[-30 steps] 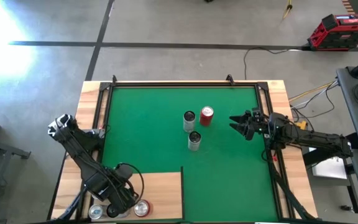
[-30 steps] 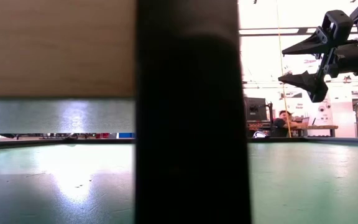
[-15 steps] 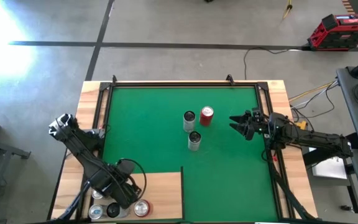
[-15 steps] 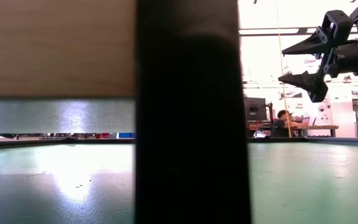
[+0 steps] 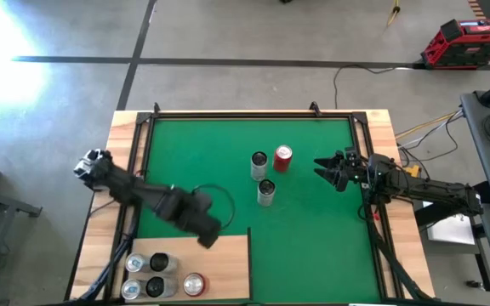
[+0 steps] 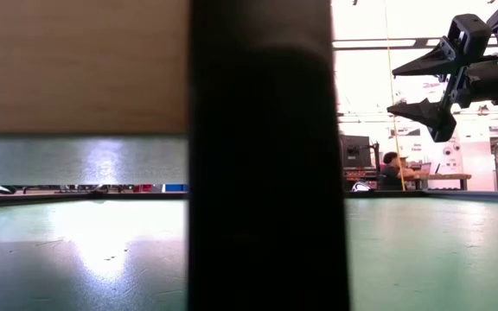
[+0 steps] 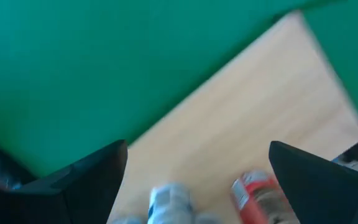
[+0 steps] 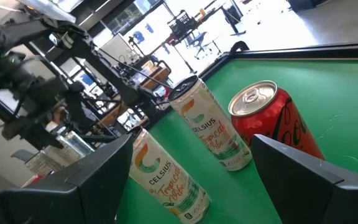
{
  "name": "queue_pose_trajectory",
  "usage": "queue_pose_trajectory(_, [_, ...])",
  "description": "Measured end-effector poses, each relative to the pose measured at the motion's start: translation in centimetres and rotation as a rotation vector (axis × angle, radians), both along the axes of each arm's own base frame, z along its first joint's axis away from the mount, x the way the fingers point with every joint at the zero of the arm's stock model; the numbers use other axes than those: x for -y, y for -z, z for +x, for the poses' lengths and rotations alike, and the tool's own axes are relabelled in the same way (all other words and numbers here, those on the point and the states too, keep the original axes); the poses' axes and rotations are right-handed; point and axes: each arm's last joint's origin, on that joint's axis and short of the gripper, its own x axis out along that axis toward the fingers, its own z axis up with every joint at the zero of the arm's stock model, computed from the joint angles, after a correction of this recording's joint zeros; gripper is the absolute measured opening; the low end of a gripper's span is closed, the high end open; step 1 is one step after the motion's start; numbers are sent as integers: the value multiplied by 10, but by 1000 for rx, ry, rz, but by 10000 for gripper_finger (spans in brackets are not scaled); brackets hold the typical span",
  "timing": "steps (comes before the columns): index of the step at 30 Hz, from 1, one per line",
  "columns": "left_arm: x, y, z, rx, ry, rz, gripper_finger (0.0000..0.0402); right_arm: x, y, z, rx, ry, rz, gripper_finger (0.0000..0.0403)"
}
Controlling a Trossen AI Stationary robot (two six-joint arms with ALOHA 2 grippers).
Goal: Place canned beverage on shelf
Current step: Put the bottom white and yellow soda can on the shelf
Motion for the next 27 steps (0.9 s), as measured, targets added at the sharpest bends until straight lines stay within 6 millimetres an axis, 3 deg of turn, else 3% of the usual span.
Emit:
queue_pose_trajectory(8, [-56,-7,57,37,95,53,375,0,0,0,0,0,0,318])
queue_pose_trajectory(16, [-96,-6,123,39,148,55,375,0,0,0,-1,0,0,318])
queue_pose_trajectory(20, [-101,-3,140,77,227,8,369,0,0,0,-1,0,0,318])
queue_pose_trajectory(27, [-114,3,140,41,198,41,361,0,0,0,0,0,0,318])
